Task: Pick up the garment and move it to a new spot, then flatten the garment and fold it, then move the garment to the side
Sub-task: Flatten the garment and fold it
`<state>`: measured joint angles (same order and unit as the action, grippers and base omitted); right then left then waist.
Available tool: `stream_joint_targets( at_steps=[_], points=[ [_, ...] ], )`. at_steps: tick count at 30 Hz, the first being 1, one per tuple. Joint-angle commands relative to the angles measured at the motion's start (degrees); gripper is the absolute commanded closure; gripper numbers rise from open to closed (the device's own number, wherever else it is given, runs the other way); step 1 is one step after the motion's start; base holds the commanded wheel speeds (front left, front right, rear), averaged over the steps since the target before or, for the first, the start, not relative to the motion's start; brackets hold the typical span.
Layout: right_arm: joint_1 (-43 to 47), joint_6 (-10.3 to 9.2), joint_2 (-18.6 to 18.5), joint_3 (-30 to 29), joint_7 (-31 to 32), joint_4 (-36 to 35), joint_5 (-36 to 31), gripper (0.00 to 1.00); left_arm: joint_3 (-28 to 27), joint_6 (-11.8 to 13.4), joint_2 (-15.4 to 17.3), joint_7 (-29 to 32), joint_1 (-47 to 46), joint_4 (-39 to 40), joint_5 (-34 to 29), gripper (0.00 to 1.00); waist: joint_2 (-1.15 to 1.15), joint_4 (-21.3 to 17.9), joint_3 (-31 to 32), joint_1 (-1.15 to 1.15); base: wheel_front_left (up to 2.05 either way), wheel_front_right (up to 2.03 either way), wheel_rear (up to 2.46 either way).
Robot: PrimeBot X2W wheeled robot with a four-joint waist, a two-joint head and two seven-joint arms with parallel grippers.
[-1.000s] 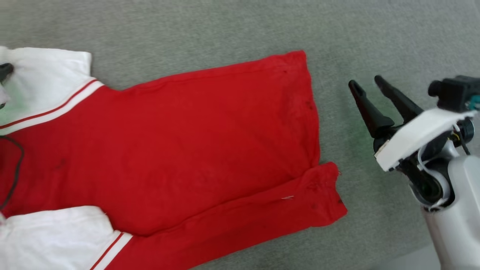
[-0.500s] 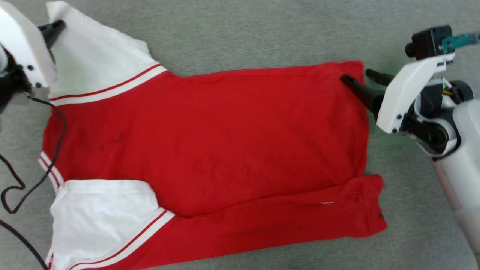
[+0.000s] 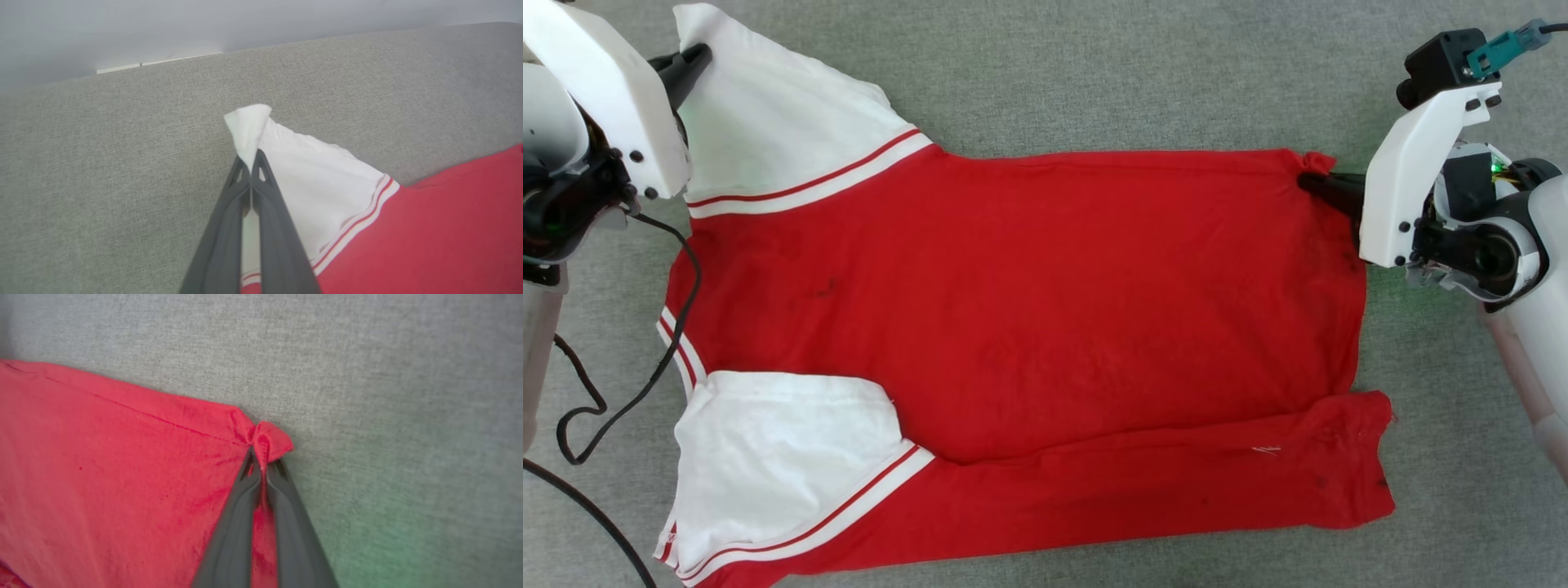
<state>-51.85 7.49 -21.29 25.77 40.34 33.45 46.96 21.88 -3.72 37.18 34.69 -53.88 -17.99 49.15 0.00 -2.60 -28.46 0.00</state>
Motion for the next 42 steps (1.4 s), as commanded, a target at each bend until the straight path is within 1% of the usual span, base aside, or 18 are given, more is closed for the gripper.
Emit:
stream_joint_targets(
  at_steps=[1,5,11,12,17,21,26,29,33,35,37,38,39,40,42],
  points=[
    [1.5,-0.01,0.4,1.5,0.0,1.2,0.0,1.0,0.0,-0.3,-0.2,-0.7,0.8,-0.2,0.1,1.0,0.0,0.2,0.6,0.0,0.0,0.0,0.0],
    [0.8,0.0,-0.9,0.5,-4.0,-1.6,0.2,1.0,-1.0,-0.4,-0.2,-2.7,2.9,-0.5,1.1,1.0,0.0,0.3,2.9,0.0,0.0,0.0,0.0],
    [6.1,-0.01,-2.1,0.8,-7.7,-5.9,1.3,1.0,-4.3,0.0,1.1,-7.6,12.0,1.5,4.0,1.0,0.0,-0.1,8.6,0.0,0.0,0.0,0.0],
    [6.1,-0.01,-2.1,0.8,-7.7,-5.9,1.3,1.0,-4.3,0.0,1.1,-7.6,12.0,1.5,4.0,1.0,0.0,-0.1,8.6,0.0,0.0,0.0,0.0],
    [13.7,-0.01,-3.8,0.1,-9.9,-9.6,1.8,1.0,-7.0,1.2,1.3,-12.8,23.1,5.7,5.9,1.0,0.0,0.2,12.6,0.0,0.0,0.0,0.0],
    [20.0,0.0,-4.1,-0.6,-11.2,-12.4,2.0,1.0,-9.0,2.7,1.0,-15.8,32.7,10.0,8.1,1.0,0.0,0.5,14.8,0.0,0.0,0.0,0.0],
    [27.1,-0.01,-3.5,-2.4,-12.3,-14.5,1.7,1.0,-10.8,5.1,-1.0,-19.4,43.9,14.3,10.6,1.0,0.0,0.8,15.9,0.0,0.0,0.0,0.0],
    [30.9,-0.01,-3.1,-4.0,-13.3,-15.1,1.7,1.0,-10.9,6.3,-2.4,-20.6,49.4,15.8,11.6,1.0,0.0,1.0,16.1,0.0,0.0,0.0,0.0],
    [34.7,0.0,-2.2,-6.4,-14.5,-15.1,1.3,1.0,-10.6,7.6,-4.0,-21.8,53.6,16.0,11.9,1.0,0.0,1.2,16.0,0.0,0.0,0.0,0.0],
    [36.6,-0.01,-1.6,-7.2,-14.6,-14.6,1.1,1.0,-10.4,7.4,-5.2,-22.5,54.8,15.4,12.7,1.0,0.0,1.2,16.2,0.0,0.0,0.0,0.0],
    [38.1,-0.01,-0.8,-8.0,-15.1,-14.3,0.8,1.0,-10.6,7.6,-5.4,-23.2,55.8,14.8,12.6,1.0,0.0,1.3,16.4,0.0,0.0,0.0,0.0],
    [38.9,-0.01,-0.6,-8.2,-15.2,-14.0,0.2,0.87,-10.7,7.8,-5.6,-23.6,56.3,14.5,12.5,1.0,0.0,1.3,16.5,0.0,0.0,0.0,0.0],
    [39.8,-0.02,-0.4,-8.3,-15.4,-13.7,-0.3,0.68,-10.7,7.8,-5.8,-24.0,56.7,14.3,12.3,1.0,0.0,1.3,16.6,0.0,0.0,0.0,0.0],
    [40.6,-0.02,0.1,-8.4,-15.8,-13.6,-0.6,0.0,-10.6,7.7,-6.0,-24.3,57.0,14.1,12.2,1.0,0.0,1.3,16.8,0.0,0.0,0.0,0.0],
    [41.7,-0.03,0.9,-8.6,-16.5,-13.7,-1.1,0.0,-10.2,7.8,-6.3,-25.0,57.7,13.7,11.7,1.0,0.0,1.2,17.2,0.0,0.0,0.0,0.0]
  ],
)
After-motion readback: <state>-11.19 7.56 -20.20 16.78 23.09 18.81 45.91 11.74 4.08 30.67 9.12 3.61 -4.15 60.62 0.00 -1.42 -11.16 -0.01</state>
